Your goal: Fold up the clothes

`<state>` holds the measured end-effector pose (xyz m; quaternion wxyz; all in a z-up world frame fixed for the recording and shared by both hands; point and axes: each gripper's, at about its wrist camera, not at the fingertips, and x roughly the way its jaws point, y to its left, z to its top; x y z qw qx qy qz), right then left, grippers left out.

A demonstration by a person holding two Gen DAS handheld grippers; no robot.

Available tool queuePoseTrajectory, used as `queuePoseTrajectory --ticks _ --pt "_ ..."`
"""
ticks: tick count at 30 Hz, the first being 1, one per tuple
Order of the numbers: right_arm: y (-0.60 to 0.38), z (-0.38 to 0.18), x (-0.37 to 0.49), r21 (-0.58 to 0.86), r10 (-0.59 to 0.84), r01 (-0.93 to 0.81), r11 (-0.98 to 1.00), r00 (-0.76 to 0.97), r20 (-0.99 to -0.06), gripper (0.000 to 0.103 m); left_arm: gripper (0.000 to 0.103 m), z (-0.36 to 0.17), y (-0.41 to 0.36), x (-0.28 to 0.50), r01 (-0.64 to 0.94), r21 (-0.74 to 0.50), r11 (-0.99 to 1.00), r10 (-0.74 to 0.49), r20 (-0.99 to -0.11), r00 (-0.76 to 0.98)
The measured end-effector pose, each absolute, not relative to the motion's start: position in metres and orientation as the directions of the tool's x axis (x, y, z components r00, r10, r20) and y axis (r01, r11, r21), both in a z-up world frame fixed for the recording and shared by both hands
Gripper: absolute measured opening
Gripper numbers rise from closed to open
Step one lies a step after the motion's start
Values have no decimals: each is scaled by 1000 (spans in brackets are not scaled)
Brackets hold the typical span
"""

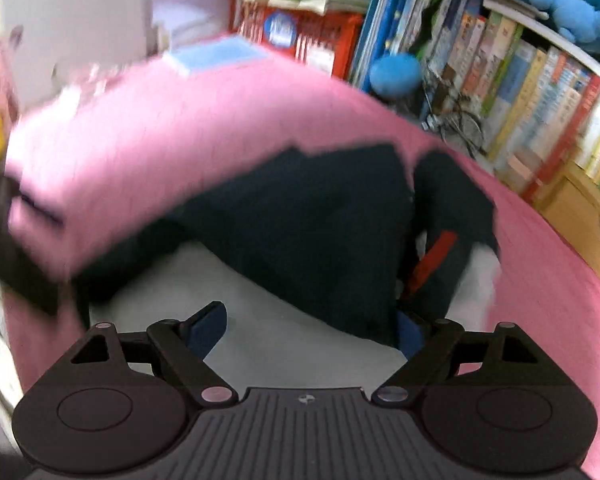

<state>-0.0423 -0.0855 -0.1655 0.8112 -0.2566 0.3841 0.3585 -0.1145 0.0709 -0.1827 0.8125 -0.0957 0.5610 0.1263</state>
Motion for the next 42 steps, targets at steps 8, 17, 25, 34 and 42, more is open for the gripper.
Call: queuePoseTrajectory --ticks 8,17,25,34,42 --pt "-153 -147 -54 0 427 -675 738 467 -774 66 103 -185 77 -100 -325 -14 946 101 -937 334" --pt "-5 -186 70 -11 492 -751 660 443 -749 56 103 -183 74 -110 -333 -13 943 115 -925 363" --pt "-12 -161 88 56 575 -745 665 463 -674 72 103 -181 73 -119 -323 -14 946 117 -917 381" --pt "-136 -196 -67 -83 459 -856 510 352 -816 83 103 -177 79 -128 -199 -18 980 57 -930 364" --pt "-154 -173 -85 -27 508 -829 559 367 -779 82 103 -173 82 -137 -177 -15 984 48 -936 349"
